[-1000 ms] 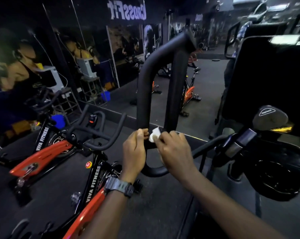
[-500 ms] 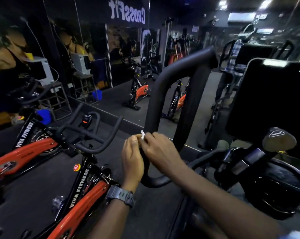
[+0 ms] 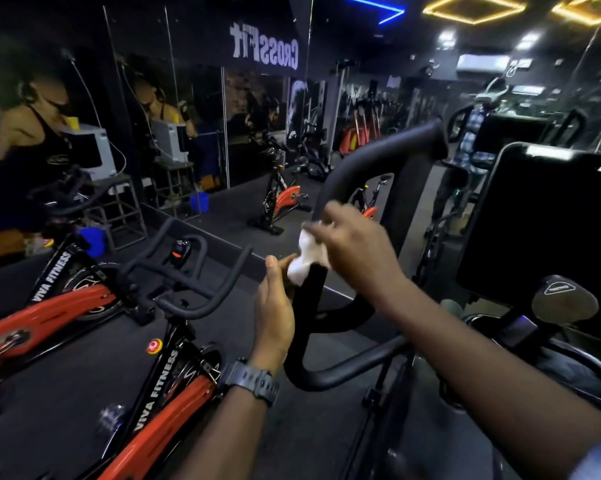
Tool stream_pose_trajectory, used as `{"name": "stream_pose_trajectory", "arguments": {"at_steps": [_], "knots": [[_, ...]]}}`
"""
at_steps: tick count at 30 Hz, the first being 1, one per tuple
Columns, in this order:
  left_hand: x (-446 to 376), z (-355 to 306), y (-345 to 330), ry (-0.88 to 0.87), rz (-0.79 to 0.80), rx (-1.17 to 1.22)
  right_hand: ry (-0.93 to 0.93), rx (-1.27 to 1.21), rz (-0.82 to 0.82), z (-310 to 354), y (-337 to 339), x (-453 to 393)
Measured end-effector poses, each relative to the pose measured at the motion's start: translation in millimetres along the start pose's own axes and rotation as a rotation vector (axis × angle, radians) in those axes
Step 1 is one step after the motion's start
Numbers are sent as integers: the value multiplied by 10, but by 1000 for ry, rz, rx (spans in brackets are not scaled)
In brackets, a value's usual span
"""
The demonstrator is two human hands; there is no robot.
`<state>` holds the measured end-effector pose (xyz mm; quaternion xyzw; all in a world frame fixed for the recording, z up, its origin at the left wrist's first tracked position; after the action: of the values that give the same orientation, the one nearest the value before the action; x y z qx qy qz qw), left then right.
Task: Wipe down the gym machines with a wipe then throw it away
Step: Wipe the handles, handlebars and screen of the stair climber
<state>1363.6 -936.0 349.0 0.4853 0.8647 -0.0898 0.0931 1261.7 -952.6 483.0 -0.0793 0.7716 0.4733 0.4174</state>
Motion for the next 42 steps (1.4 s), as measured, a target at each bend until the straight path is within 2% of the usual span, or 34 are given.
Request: {"name": "stream_pose_trajectory", "arguments": {"at_steps": [1,3,6,8,11,13,17,19,22,23,25,28,30,32,35,38,39,40,42], "knots": [[-7,-23,-2,15,-12,7,-58,10,-27,-82,87,-90],[-22,-64,-9,47,-17,50,-62,-30,46,-10,-64,-56],[-7,-105,-53,99,2,136,38,-153,237,367,-443,393],[10,-124,-56,106,-8,156,123,-147,321,510,-589,629],[37,-122,-55,123,-30,173,181,-111,254,381,-526,483],[43,-190,-66,107,-22,189,191,-43,120,197,-287,142],[33,-397,-88,75,-8,180,1,163,-91,-346,502,-558],[18,-511,-103,49,1,166,-36,160,-64,-315,490,-557],[-26,-623,-127,17,25,175,85,89,208,121,-39,-233],[-33,-648,-135,13,36,178,142,104,246,190,-130,-175],[-60,-664,-136,19,36,183,148,142,172,81,74,-337],[-79,-692,-151,14,62,142,-123,265,-36,-494,840,-671],[-90,-728,-177,-8,98,109,-330,326,-61,-912,1225,-675],[-104,-770,-202,-28,134,74,-420,328,-54,-1006,1311,-625],[-115,-820,-234,-38,153,69,-365,202,2,-554,910,-613],[-147,-835,-237,-51,162,71,-195,87,157,-74,325,-460],[-167,-833,-232,-55,163,69,-151,81,158,-79,274,-390],[-186,-818,-225,-55,167,67,-138,71,111,-179,339,-348],[-236,-787,-201,-43,172,77,-208,67,-85,-516,684,-328]]}}
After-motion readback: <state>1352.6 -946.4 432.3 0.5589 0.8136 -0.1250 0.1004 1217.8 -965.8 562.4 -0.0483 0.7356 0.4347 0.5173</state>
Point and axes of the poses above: each hand's wrist, its own x-axis away from the middle knuckle, its own y-axis out of the back of the hand, z = x × y, the point moved 8 cm from there along -x, towards the middle knuckle, and after that the axes turned 11 degrees about -x, right-handed, at the moved point
